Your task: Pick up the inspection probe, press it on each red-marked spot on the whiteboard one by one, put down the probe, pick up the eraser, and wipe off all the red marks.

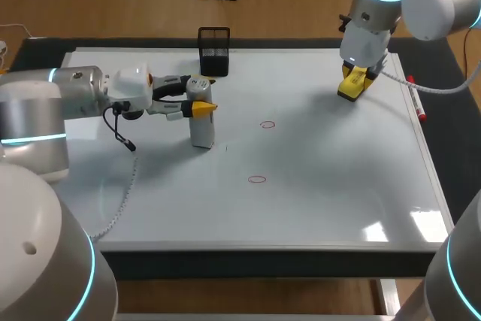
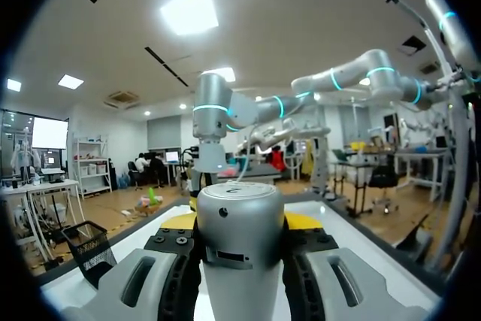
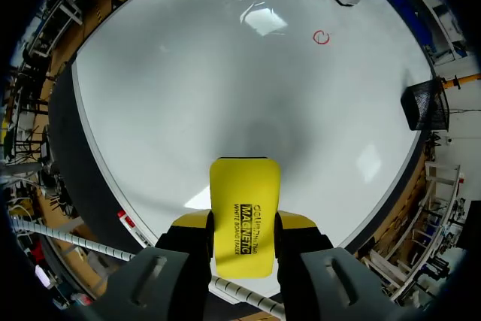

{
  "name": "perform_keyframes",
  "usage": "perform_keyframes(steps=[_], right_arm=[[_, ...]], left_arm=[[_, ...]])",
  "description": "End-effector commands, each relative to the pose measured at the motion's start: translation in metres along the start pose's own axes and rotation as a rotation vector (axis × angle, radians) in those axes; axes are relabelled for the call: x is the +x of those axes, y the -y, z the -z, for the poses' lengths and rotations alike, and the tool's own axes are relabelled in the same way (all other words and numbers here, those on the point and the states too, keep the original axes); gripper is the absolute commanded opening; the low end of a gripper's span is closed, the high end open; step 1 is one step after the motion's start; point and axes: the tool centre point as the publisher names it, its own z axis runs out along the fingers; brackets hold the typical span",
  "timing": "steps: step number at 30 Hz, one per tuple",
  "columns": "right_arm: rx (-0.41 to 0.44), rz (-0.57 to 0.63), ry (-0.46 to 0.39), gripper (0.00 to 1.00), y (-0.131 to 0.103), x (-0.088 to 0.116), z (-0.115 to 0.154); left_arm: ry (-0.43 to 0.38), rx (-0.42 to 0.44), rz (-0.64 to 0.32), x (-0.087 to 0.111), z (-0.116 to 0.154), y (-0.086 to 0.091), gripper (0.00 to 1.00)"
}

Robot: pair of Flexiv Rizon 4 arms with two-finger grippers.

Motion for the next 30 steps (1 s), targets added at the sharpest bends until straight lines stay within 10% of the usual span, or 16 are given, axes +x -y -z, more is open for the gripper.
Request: perform_keyframes(steps=[1, 30], right_arm=[[0.002, 0.002, -0.003, 0.0, 0.001, 0.0, 0.001], [0.002, 0.002, -0.003, 0.0, 0.001, 0.0, 0.001]], left_arm=[[0.008, 0.013, 0.013, -0.004, 0.002, 0.003, 0.0], [0.31, 0.045, -0.002, -0.115, 0.134, 0.056, 0.0]])
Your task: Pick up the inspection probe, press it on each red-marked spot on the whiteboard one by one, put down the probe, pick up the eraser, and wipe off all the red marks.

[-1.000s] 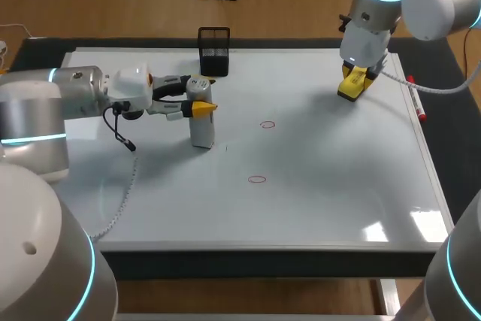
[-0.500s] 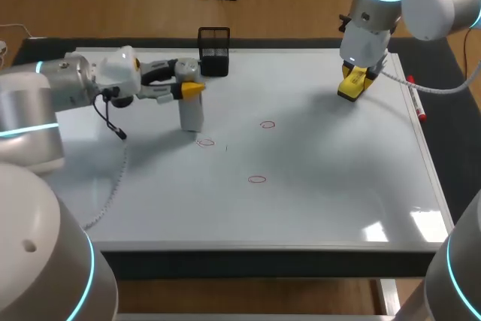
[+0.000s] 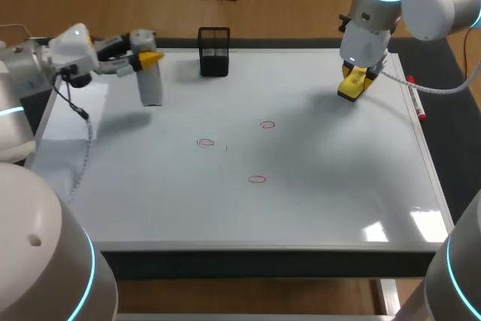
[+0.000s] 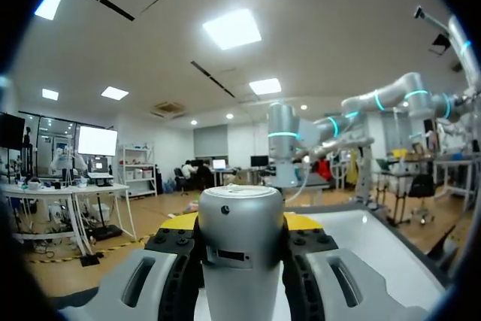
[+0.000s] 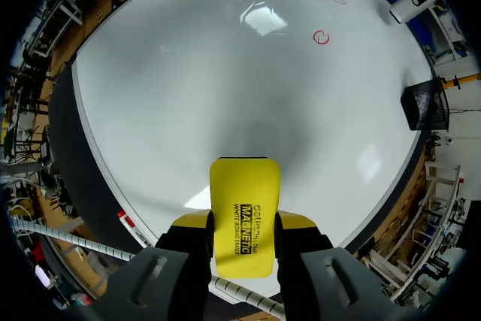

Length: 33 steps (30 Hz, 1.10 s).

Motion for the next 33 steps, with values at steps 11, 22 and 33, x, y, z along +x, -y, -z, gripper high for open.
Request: perform_keyframes(steps=[11, 22, 33], right_arm=[[0.002, 0.002, -0.003, 0.0, 0.001, 0.0, 0.001], [0.002, 0.002, -0.003, 0.0, 0.001, 0.0, 0.001], [0.004, 0.059, 0.015, 0.0, -0.025, -0.017, 0.002]], left_arm=[[0.088, 0.009, -0.015, -0.027, 0.046, 0.01, 0.0], [0.1, 0.008, -0.017, -0.027, 0.051, 0.01, 0.0], [0.1, 0.008, -0.017, -0.027, 0.051, 0.01, 0.0]])
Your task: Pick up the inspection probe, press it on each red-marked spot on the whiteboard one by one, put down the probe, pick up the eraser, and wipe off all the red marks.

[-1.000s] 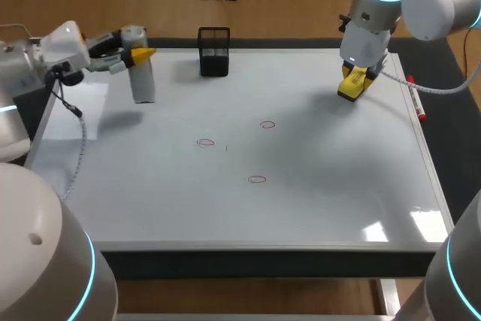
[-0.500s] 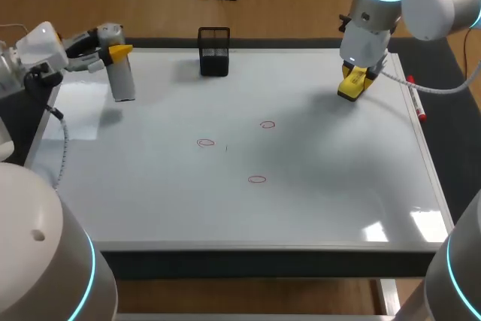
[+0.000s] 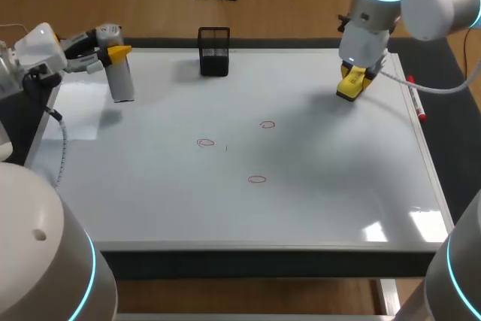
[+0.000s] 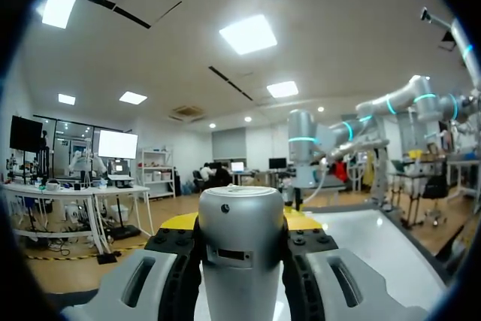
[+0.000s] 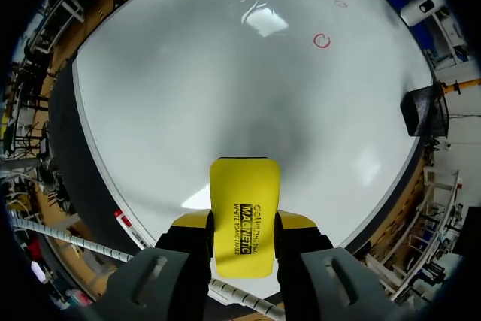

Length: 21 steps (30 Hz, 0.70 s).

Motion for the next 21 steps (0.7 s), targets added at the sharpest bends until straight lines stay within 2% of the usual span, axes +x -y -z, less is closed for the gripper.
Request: perform_keyframes(steps=[1, 21], right_arm=[[0.013, 0.03, 0.003, 0.0, -0.023, -0.014, 0.0], [0.041, 0.412, -0.003, 0.0, -0.192, -0.108, 0.002]], left_arm=[[0.002, 0.0, -0.001, 0.001, 0.001, 0.001, 0.0], [0.002, 0.0, -0.001, 0.001, 0.001, 0.001, 0.0]])
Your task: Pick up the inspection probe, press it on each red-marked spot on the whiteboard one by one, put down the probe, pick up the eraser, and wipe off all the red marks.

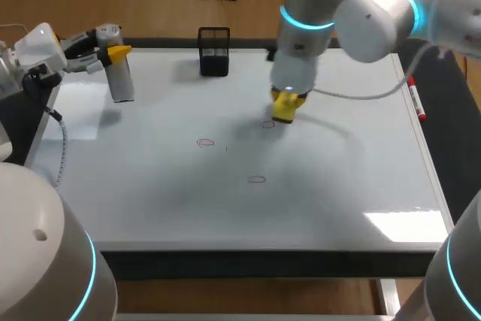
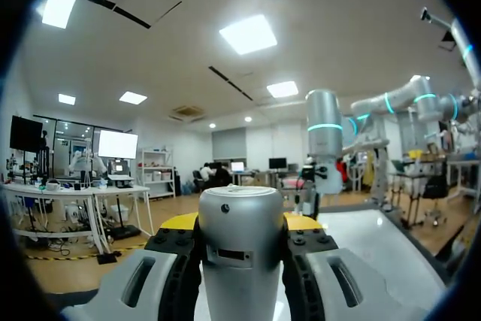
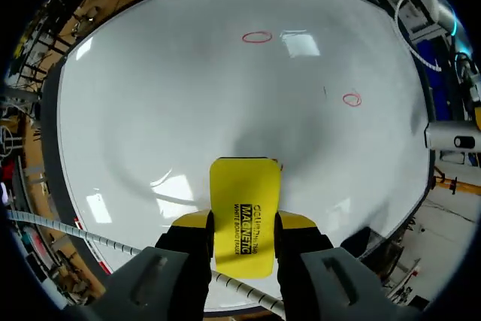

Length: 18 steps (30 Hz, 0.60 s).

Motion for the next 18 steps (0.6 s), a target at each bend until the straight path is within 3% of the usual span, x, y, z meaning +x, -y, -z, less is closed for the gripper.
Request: perform_keyframes(steps=[1, 11, 18], right_arm=[[0.027, 0.043, -0.041, 0.0, -0.021, -0.028, 0.001], [0.022, 0.164, -0.066, 0.0, -0.071, -0.089, -0.012], [0.005, 0.236, -0.078, 0.0, -0.093, -0.128, -0.025]], left_arm=[[0.001, 0.001, -0.001, 0.001, 0.0, 0.001, 0.0], [0.001, 0.001, -0.001, 0.001, 0.0, 0.001, 0.0], [0.001, 0.001, -0.001, 0.001, 0.0, 0.001, 0.0]])
